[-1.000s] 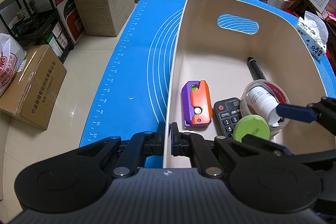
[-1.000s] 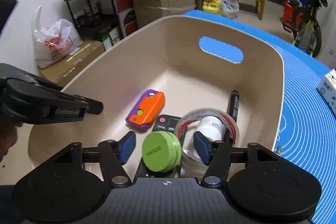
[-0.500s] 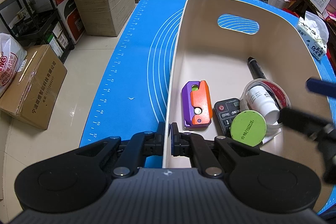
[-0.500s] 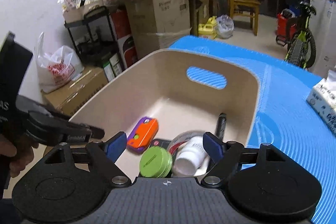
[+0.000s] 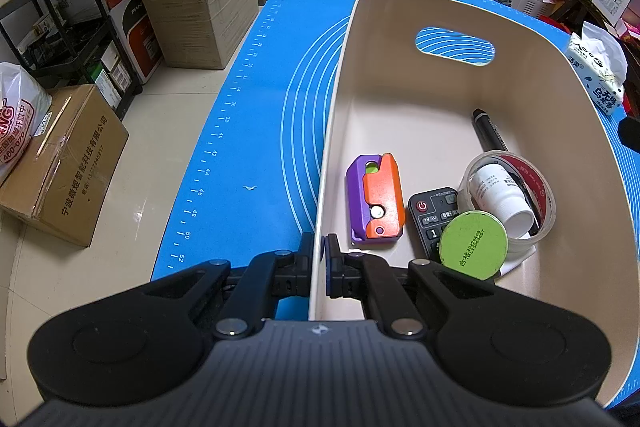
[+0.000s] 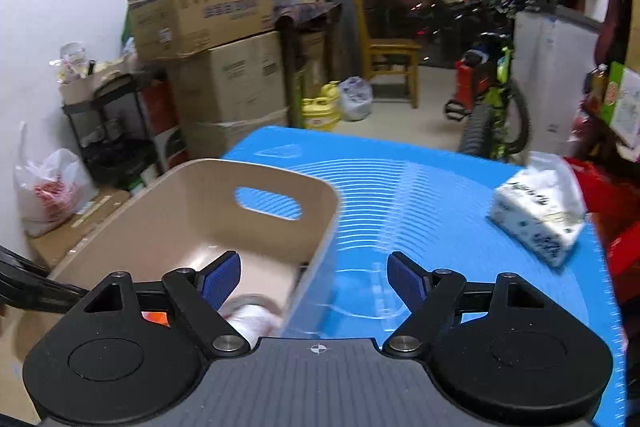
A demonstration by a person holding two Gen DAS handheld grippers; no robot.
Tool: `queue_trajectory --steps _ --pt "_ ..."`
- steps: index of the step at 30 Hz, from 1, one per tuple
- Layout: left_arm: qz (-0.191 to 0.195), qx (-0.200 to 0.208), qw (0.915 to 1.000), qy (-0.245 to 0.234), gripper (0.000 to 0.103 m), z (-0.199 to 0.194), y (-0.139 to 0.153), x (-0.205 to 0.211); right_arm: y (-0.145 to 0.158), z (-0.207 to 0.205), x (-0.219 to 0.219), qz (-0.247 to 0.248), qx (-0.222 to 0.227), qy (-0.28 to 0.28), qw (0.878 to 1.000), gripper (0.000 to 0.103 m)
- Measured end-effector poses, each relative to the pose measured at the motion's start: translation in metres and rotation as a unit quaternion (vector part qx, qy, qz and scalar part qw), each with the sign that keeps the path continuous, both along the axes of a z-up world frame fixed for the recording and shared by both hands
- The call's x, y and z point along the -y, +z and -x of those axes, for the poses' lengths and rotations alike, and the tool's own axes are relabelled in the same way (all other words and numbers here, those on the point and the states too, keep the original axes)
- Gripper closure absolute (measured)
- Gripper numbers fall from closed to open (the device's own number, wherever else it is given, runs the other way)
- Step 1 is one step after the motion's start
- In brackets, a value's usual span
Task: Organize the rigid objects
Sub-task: 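Move the right gripper to the silver keys on the mat and grasp them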
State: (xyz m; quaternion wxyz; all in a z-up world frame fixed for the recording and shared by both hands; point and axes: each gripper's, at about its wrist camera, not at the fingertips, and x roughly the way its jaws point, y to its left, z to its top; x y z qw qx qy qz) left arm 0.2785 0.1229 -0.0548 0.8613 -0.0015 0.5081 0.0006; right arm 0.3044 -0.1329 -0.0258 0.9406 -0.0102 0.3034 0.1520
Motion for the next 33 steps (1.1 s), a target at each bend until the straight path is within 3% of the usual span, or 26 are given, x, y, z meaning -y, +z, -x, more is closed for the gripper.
queue_trajectory --steps 9,18,26,30,33 --pt "0.0 0.0 1.0 0.0 0.096 0.0 0.0 0.0 -0.028 -0.011 0.026 0.038 -0.005 -0.028 0.999 0.019" --pt "0.0 0.0 1.0 0.0 0.096 0.0 0.0 0.0 -0.066 -0.025 0.045 0.047 -0.056 -0.056 0.996 0.02" --pt "0.0 0.0 1.0 0.0 0.096 0.0 0.0 0.0 -0.094 -0.035 0.046 0.049 -0.097 -0.048 0.993 0.024" --pt "0.0 0.0 1.0 0.0 0.096 0.0 0.0 0.0 -0.1 -0.034 0.039 0.053 -0.105 -0.031 0.993 0.031" --pt "0.0 0.0 1.0 0.0 0.096 0.0 0.0 0.0 -0.104 -0.032 0.032 0.064 -0.109 -0.013 0.992 0.045"
